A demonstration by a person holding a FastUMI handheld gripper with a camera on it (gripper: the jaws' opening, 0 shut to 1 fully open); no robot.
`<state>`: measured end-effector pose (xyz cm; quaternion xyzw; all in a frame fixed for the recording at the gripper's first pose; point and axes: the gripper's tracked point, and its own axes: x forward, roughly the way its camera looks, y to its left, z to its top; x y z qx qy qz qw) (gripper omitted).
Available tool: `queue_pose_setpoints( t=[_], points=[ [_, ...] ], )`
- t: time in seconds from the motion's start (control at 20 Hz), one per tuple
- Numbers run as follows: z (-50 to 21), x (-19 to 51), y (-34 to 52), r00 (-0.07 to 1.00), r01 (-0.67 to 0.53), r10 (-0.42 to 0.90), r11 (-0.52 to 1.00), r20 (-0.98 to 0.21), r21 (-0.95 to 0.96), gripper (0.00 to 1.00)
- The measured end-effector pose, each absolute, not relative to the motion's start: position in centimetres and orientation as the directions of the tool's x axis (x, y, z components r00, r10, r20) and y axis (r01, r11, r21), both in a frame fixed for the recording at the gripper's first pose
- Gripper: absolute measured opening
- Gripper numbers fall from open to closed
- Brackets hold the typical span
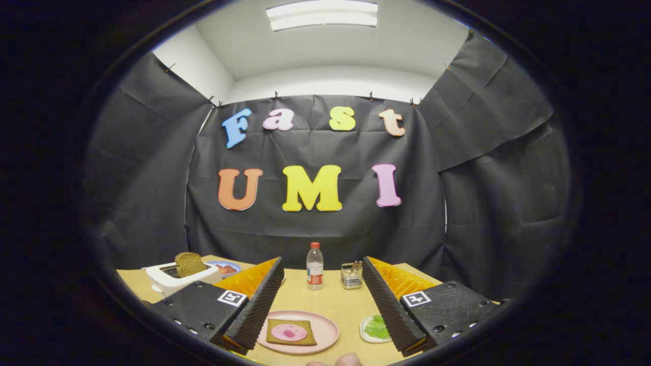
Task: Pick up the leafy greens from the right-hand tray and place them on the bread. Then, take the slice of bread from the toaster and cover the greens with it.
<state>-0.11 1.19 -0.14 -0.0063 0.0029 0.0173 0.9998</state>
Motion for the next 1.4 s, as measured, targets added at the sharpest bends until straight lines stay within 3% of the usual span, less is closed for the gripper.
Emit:
queue_pose_setpoints(
  t=[0.55, 0.8, 1.1, 1.4],
  points=[
    [0.1, 0.3, 0.7, 0.998, -0.065, 0.065, 0.998, -0.017, 0.005, 0.95],
    [-1.6, 0.8, -3.9, 0.998, -0.041, 0.04, 0.999, -0.058, -0.022, 0.95],
    [-5.1, 1.7, -13.3, 0.978, 0.05, -0.027, 0.993, -0.205, 0.107, 0.95],
    [-14.0, 2.8, -19.3, 0.895, 0.195, -0.018, 0.915, -0.445, 0.355, 0.96]
  ],
)
